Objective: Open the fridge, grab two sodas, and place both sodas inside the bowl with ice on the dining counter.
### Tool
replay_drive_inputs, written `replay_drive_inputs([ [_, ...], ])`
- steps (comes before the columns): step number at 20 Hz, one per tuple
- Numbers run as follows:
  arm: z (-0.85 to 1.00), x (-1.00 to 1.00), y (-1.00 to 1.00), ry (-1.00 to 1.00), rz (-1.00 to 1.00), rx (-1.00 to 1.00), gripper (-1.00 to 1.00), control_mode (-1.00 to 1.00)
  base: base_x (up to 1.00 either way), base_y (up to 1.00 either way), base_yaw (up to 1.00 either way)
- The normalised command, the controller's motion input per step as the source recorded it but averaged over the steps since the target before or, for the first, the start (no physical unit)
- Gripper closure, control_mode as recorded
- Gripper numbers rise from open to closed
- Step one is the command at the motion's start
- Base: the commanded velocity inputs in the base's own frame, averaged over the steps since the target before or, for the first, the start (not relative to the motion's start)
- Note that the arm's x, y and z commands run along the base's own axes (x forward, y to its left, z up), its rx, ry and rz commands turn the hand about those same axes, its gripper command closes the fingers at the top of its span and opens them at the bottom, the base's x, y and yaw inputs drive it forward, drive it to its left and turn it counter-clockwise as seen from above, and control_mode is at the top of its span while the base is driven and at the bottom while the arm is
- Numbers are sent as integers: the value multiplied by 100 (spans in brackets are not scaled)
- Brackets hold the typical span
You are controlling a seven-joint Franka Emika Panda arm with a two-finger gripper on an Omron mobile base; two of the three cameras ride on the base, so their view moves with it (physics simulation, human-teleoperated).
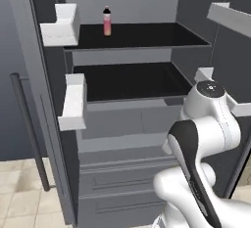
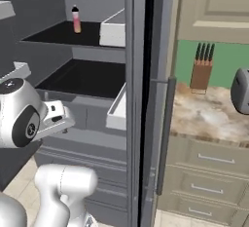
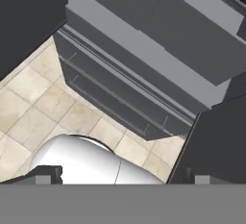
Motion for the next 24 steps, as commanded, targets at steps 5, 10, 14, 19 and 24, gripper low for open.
replay_drive_inputs([
  [5, 0, 0, 0, 0, 0, 0, -100, 100, 41, 33, -26],
  [10, 0, 0, 0, 0, 0, 0, -100, 100, 36, 47, -29],
  [14, 0, 0, 0, 0, 0, 0, -100, 100, 49, 47, -26],
  [19, 0, 0, 0, 0, 0, 0, -100, 100, 79, 7, -5],
  [24, 0, 14, 1, -1, 1, 3, -100, -100, 67, 0, 1],
])
